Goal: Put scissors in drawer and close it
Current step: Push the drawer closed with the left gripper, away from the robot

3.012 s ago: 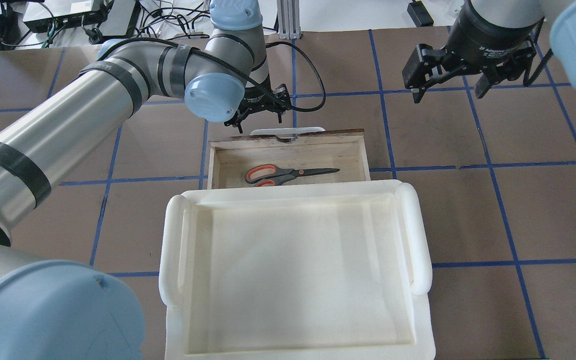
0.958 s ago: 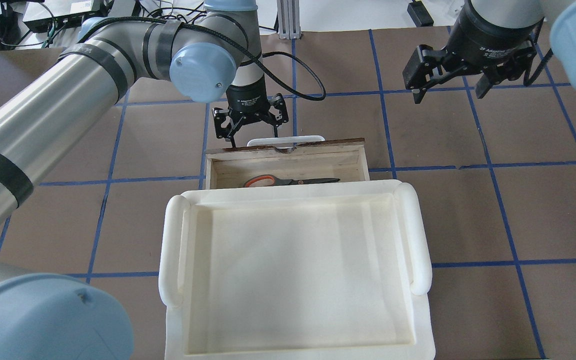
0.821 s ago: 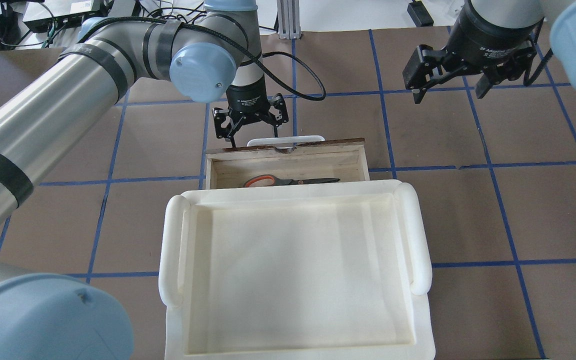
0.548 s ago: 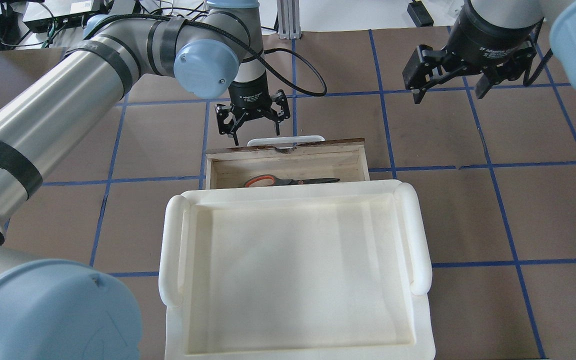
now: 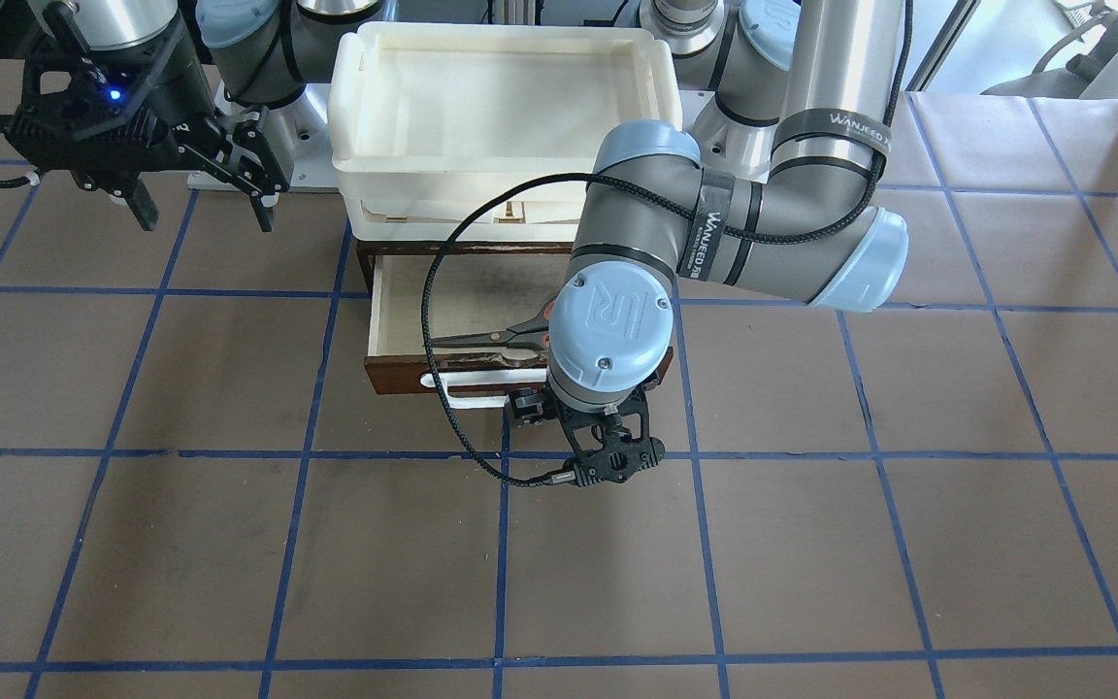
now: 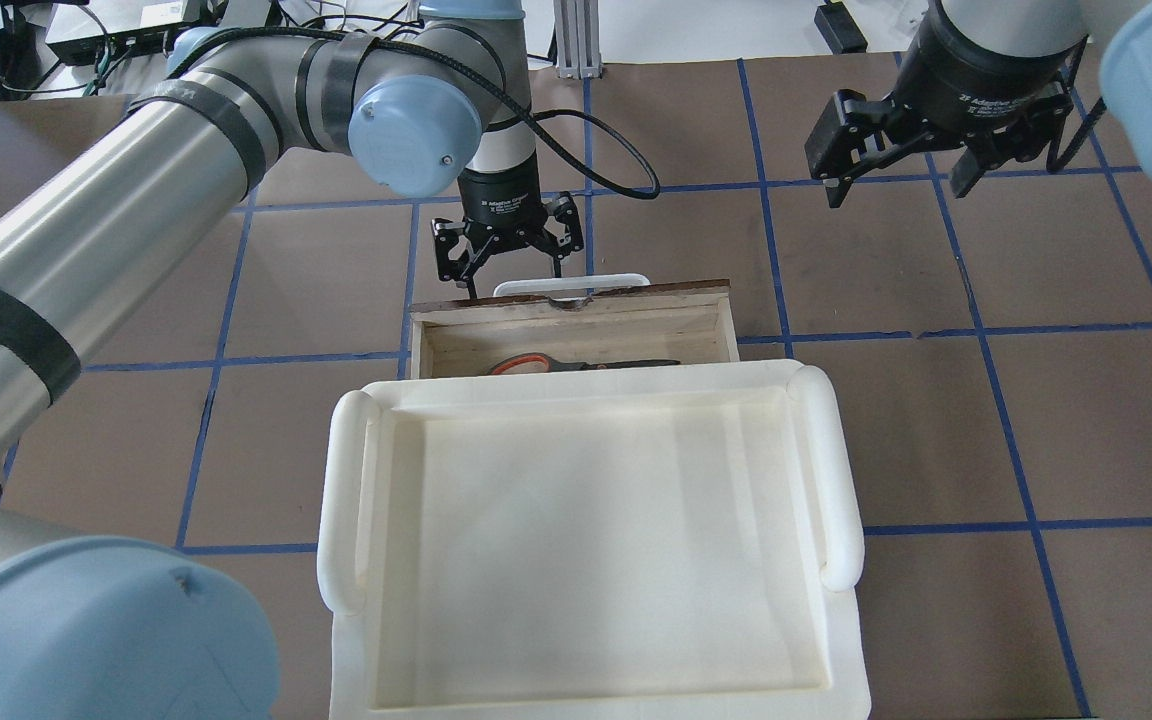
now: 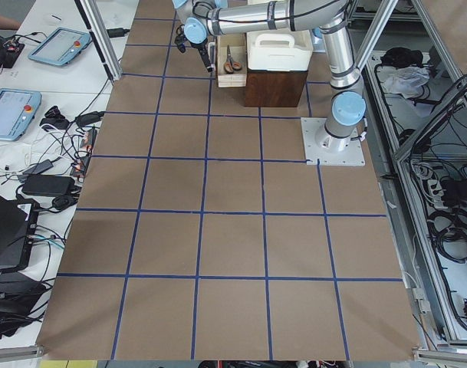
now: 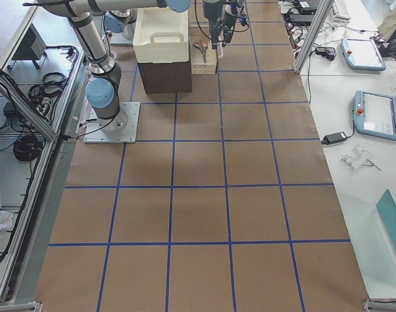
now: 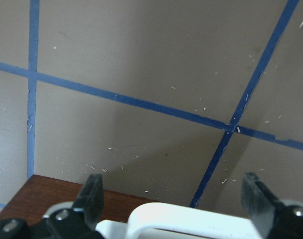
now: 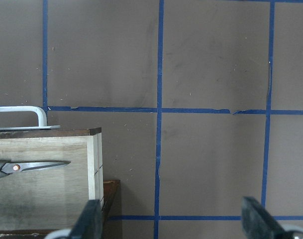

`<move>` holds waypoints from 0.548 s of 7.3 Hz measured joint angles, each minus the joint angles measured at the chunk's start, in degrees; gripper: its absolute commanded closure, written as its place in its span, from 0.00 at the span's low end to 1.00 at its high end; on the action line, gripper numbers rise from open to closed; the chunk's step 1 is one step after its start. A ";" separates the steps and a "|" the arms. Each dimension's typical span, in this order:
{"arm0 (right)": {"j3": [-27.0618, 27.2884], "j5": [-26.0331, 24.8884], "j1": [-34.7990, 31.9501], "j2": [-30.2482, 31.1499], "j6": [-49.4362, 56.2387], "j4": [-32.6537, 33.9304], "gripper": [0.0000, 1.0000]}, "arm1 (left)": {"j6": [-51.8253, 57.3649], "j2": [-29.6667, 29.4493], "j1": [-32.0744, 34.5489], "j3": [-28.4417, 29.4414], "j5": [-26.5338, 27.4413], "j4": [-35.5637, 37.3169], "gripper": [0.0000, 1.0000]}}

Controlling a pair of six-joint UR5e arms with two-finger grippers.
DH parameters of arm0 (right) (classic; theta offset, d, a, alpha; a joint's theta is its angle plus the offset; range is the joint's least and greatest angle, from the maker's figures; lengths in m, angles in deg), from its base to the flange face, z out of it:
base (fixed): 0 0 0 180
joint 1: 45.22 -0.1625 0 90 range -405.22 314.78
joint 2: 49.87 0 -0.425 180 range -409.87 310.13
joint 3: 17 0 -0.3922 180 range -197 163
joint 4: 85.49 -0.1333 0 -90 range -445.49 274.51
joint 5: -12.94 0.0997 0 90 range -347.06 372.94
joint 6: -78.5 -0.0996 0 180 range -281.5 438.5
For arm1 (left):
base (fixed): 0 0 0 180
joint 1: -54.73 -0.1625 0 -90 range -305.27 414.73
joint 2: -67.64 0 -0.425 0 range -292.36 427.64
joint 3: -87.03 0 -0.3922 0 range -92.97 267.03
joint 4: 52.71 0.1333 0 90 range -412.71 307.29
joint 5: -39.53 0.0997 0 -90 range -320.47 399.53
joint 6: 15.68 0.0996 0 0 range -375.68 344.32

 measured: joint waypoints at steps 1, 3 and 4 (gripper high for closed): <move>0.00 0.03 0.00 0.00 0.00 0.02 0.00 | 0.00 0.20 0.05 -0.05 -0.04 -1.24 0.00; 0.00 -0.08 0.00 0.00 0.06 0.04 0.00 | 0.00 0.41 0.24 -0.15 -0.02 -3.44 0.00; 0.00 -0.13 0.00 0.00 0.08 0.05 0.00 | 0.00 0.48 0.45 -0.24 -0.02 -4.38 0.00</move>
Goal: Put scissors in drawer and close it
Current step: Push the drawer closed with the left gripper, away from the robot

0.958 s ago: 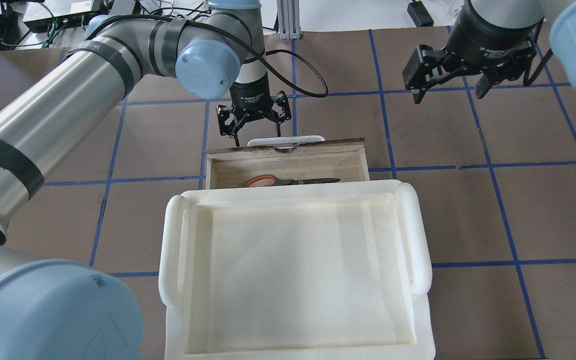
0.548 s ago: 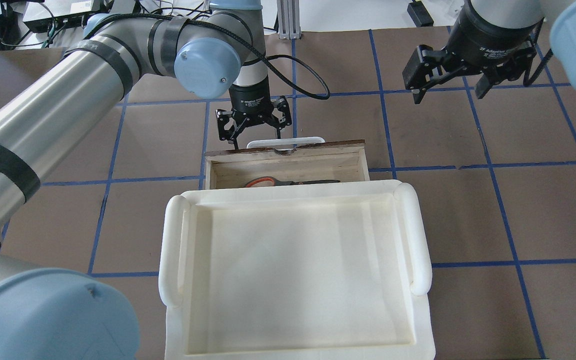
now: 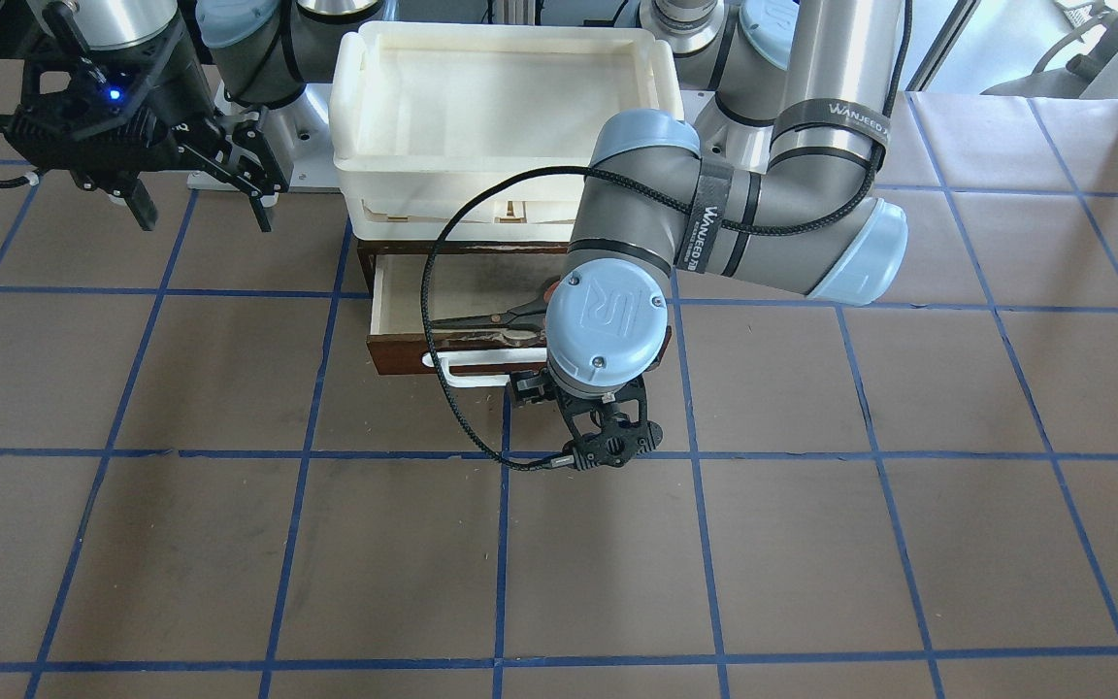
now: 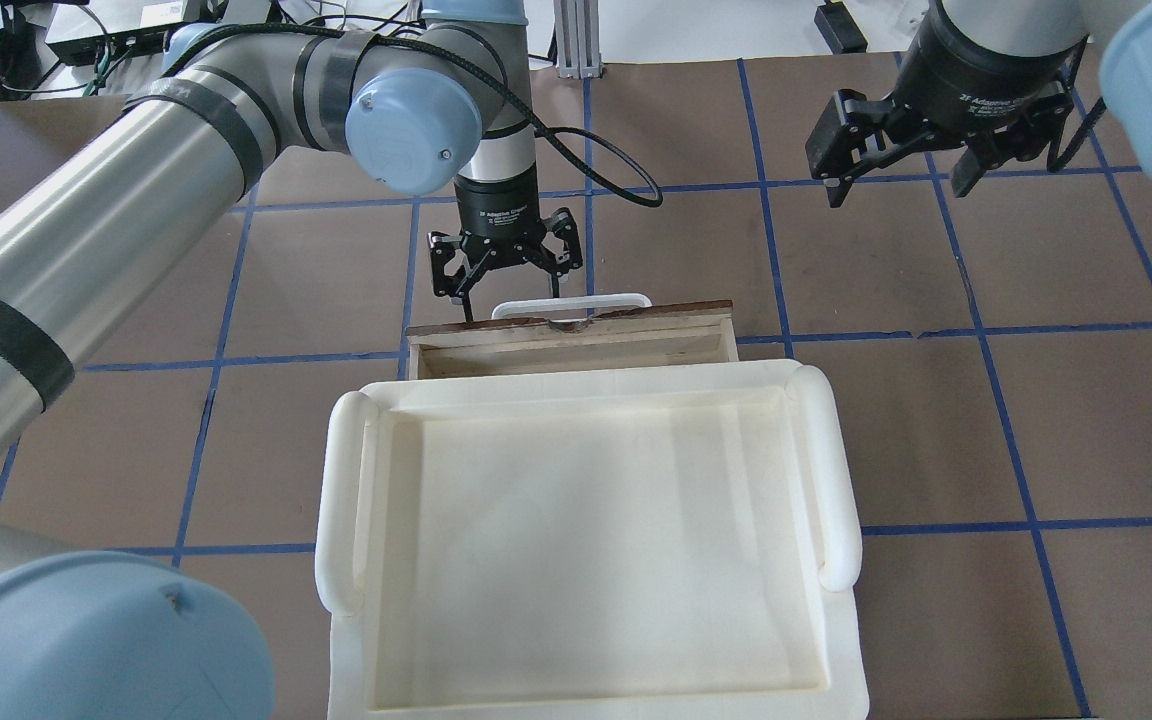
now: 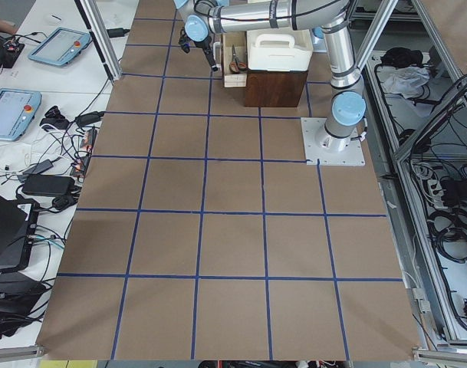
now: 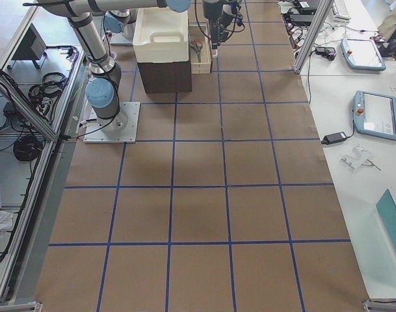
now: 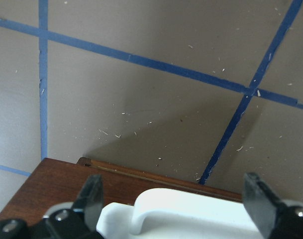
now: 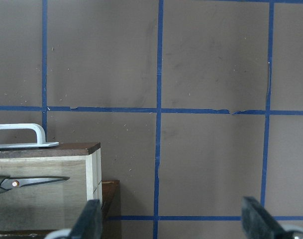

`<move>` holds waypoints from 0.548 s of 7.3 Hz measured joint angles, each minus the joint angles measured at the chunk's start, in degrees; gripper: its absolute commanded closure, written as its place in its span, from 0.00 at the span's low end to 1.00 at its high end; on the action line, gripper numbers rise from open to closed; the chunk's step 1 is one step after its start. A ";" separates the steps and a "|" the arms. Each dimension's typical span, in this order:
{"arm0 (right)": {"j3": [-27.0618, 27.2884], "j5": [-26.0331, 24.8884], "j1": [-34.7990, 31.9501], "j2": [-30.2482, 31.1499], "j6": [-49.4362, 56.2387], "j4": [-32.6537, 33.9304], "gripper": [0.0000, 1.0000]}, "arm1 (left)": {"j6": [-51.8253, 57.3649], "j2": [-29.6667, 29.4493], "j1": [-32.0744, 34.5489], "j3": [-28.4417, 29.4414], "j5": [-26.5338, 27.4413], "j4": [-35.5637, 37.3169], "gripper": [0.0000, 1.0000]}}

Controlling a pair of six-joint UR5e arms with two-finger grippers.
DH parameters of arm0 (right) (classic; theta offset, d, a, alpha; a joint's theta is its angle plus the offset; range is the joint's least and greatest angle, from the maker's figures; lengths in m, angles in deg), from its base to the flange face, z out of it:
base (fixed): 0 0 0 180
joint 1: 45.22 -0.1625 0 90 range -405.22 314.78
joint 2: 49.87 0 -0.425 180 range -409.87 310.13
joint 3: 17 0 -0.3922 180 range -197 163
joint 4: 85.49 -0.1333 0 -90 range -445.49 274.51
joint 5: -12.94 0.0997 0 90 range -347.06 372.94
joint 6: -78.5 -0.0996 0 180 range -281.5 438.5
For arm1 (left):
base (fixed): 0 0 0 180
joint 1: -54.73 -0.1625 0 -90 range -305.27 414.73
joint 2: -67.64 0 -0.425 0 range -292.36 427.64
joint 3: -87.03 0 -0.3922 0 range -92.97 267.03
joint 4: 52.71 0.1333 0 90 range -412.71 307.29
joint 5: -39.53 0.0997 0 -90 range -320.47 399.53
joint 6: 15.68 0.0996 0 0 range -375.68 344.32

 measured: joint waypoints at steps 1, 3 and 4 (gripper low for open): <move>0.00 -0.03 0.00 0.00 0.01 0.00 0.00 | 0.00 0.05 0.41 -0.22 0.02 -0.67 0.00; 0.00 -0.17 0.00 0.00 0.01 0.00 0.00 | 0.00 0.11 1.11 -1.02 0.10 -1.44 0.00; 0.00 -0.29 0.00 0.00 0.03 0.00 0.00 | 0.00 0.25 1.26 -1.55 0.19 -1.78 0.00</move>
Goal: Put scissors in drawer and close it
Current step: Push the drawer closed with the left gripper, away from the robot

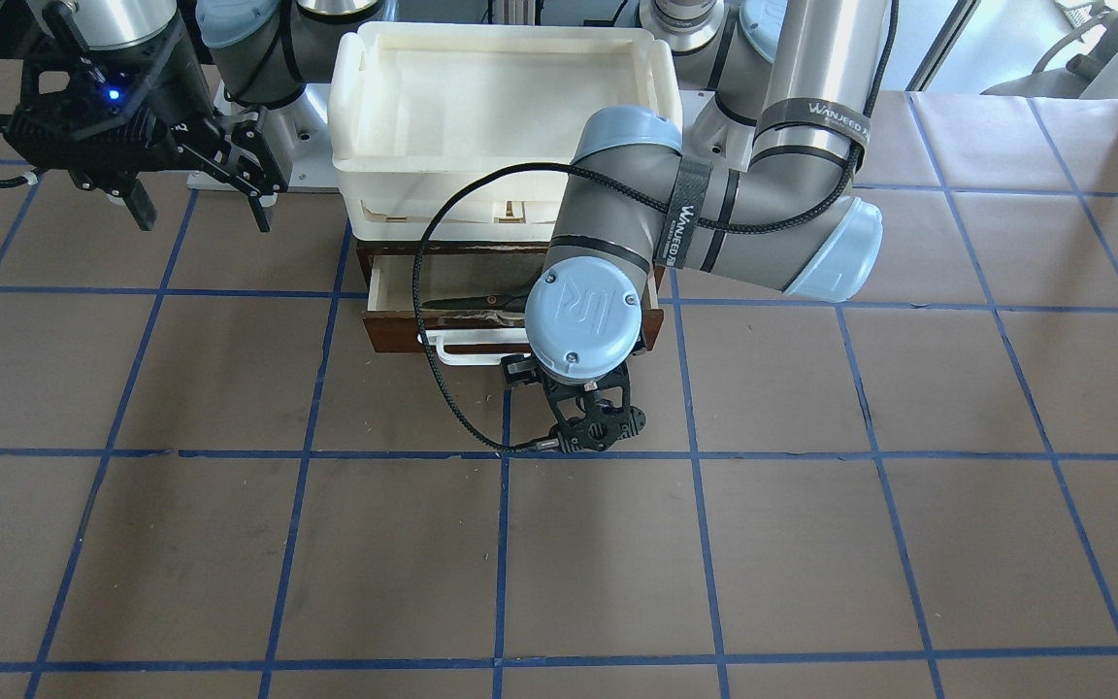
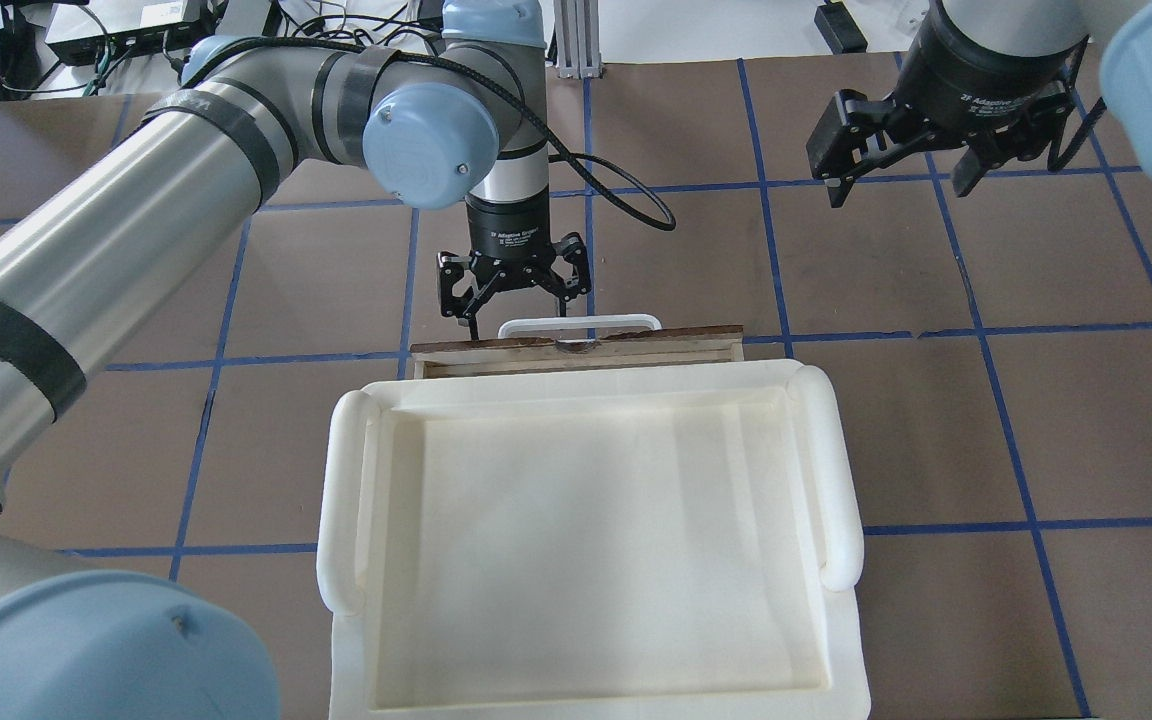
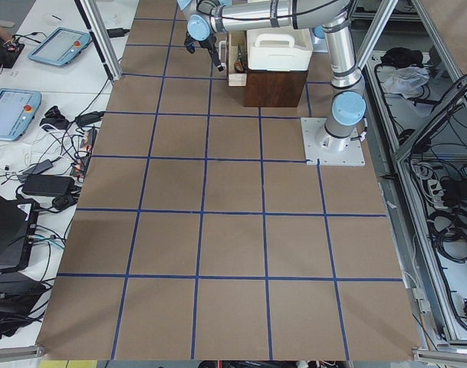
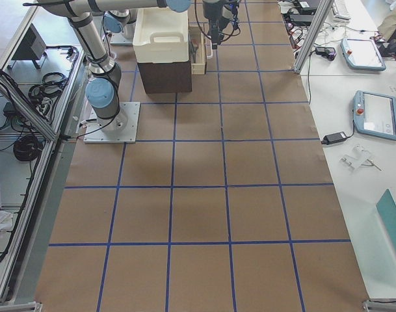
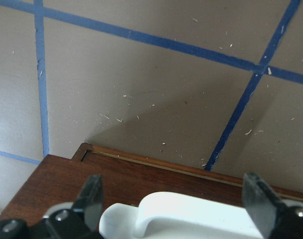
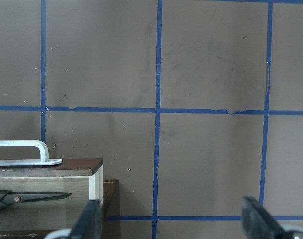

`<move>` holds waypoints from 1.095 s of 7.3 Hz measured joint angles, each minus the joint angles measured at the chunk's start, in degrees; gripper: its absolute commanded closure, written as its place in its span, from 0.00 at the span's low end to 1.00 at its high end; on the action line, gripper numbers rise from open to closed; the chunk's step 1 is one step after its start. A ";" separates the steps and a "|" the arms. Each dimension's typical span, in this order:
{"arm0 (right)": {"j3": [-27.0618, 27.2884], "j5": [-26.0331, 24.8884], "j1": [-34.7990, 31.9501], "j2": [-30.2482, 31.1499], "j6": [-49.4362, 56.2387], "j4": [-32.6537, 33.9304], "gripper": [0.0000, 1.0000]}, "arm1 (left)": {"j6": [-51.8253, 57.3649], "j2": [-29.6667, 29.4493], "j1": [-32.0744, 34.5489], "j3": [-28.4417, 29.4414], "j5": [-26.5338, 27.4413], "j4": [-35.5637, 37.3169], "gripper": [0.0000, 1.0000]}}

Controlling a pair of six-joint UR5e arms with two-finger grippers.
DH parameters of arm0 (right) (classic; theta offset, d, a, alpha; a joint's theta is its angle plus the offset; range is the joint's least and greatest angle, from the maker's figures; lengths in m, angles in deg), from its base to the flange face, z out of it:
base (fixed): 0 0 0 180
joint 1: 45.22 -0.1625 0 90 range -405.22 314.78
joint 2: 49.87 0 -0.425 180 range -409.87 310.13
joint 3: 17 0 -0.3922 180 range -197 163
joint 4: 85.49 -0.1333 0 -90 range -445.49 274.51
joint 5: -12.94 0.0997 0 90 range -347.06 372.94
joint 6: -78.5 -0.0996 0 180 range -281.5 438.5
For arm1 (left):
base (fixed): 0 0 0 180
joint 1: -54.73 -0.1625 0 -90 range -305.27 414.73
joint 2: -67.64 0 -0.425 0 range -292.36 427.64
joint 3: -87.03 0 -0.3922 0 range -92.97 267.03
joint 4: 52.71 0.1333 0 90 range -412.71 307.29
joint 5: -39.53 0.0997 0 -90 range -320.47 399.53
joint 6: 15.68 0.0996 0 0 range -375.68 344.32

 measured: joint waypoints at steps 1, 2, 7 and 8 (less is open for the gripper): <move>0.00 -0.19 0.00 0.00 0.06 -0.02 0.00 | 0.02 0.33 0.04 -0.41 0.14 -0.62 0.00; 0.00 -0.21 0.00 0.00 0.09 -0.06 0.00 | 0.04 0.73 0.07 -0.63 0.21 -1.56 0.00; 0.02 -0.32 0.00 -0.02 0.29 0.02 0.00 | 0.03 2.18 1.03 -2.58 -0.20 -4.62 0.00; 0.05 -0.20 0.00 -0.05 0.30 0.02 0.00 | 0.02 2.22 1.22 -2.92 -0.24 -4.92 0.00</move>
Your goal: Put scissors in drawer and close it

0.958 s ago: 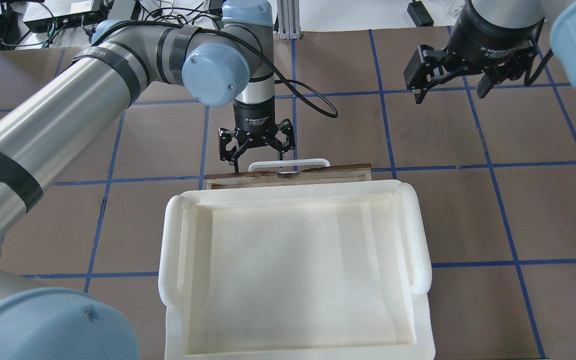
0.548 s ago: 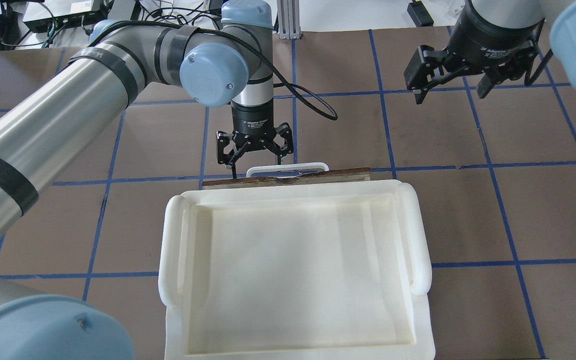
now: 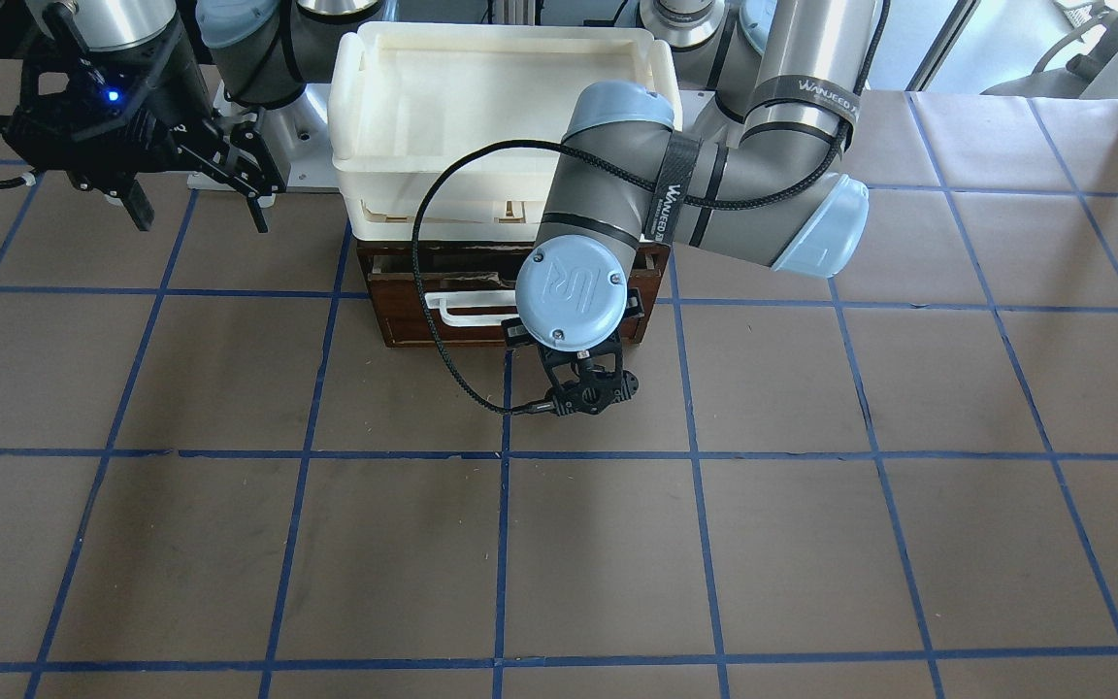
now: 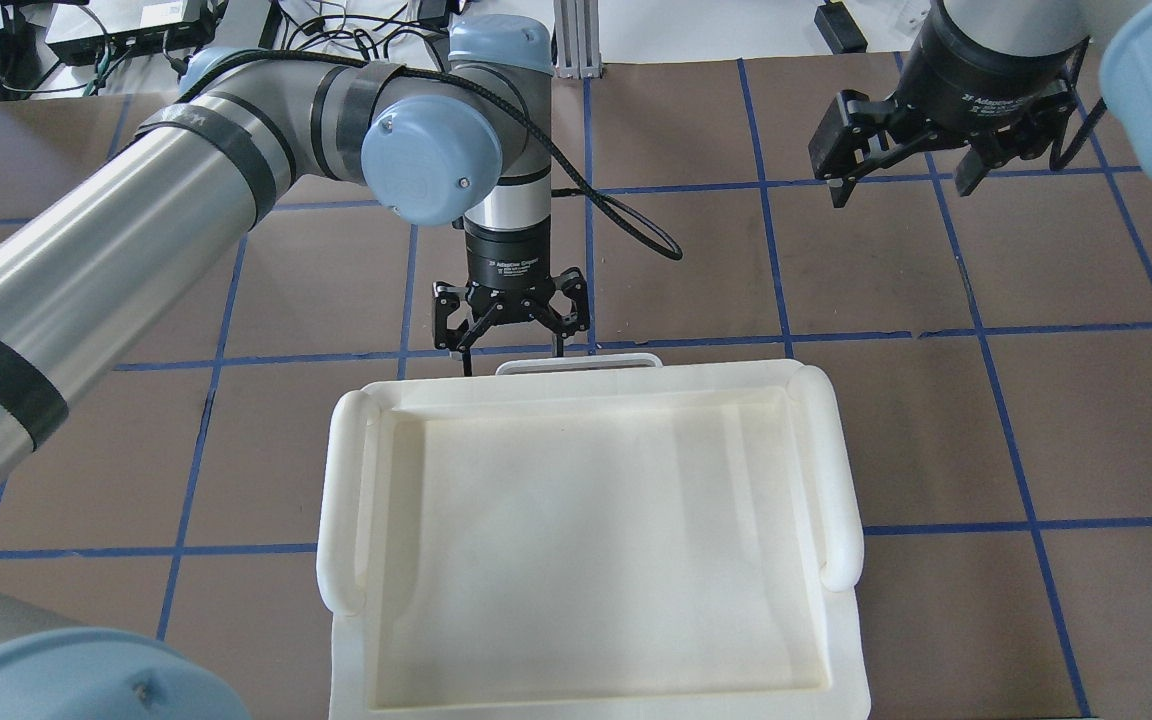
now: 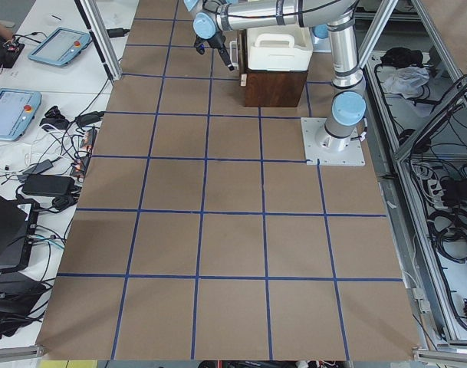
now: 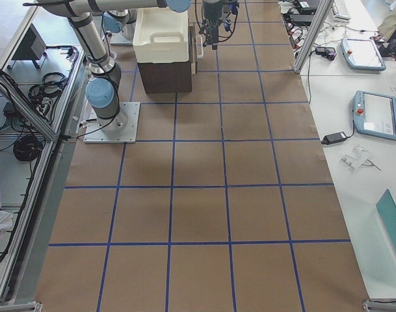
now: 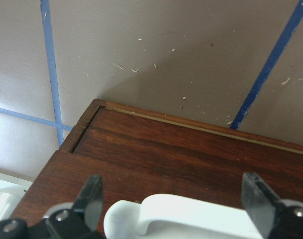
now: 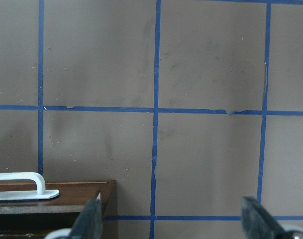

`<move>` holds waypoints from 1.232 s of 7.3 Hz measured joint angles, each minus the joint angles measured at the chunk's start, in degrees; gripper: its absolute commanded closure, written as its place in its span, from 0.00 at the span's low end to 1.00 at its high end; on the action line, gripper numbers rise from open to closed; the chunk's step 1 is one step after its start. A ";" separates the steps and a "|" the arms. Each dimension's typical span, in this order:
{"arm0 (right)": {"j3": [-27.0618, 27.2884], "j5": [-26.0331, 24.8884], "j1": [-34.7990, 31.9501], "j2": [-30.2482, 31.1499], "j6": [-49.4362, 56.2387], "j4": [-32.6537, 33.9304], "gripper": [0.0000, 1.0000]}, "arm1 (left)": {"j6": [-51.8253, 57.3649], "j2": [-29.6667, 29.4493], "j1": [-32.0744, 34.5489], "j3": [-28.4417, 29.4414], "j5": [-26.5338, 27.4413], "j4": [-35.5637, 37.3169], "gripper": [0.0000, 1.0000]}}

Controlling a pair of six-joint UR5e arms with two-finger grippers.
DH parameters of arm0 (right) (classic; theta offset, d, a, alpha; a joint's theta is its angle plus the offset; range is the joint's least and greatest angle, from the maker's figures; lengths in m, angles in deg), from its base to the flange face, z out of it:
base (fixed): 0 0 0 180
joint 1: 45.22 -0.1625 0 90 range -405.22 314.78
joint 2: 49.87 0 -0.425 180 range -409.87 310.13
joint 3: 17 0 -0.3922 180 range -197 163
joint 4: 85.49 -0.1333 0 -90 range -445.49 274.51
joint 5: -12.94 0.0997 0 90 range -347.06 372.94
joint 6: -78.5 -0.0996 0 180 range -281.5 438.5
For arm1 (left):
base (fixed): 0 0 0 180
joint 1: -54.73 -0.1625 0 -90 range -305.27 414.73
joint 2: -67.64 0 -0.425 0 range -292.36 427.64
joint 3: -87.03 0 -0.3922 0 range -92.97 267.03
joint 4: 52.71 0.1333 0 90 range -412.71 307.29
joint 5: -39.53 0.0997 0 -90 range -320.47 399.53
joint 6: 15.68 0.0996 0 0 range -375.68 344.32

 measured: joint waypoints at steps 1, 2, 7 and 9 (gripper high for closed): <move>0.02 0.09 0.00 0.00 0.01 0.01 0.00 | 0.03 0.11 0.11 -0.17 -0.02 -0.81 0.00; 0.03 -0.14 0.00 0.02 0.07 -0.04 0.00 | 0.05 0.32 0.14 -0.23 -0.01 -1.76 0.00; 0.03 -0.04 0.00 0.03 0.58 -0.07 0.00 | 0.05 0.64 0.60 -0.54 -0.01 -3.47 0.00; 0.03 0.17 0.00 0.05 0.64 -0.03 0.00 | 0.04 0.84 1.17 -0.71 0.38 -3.90 0.00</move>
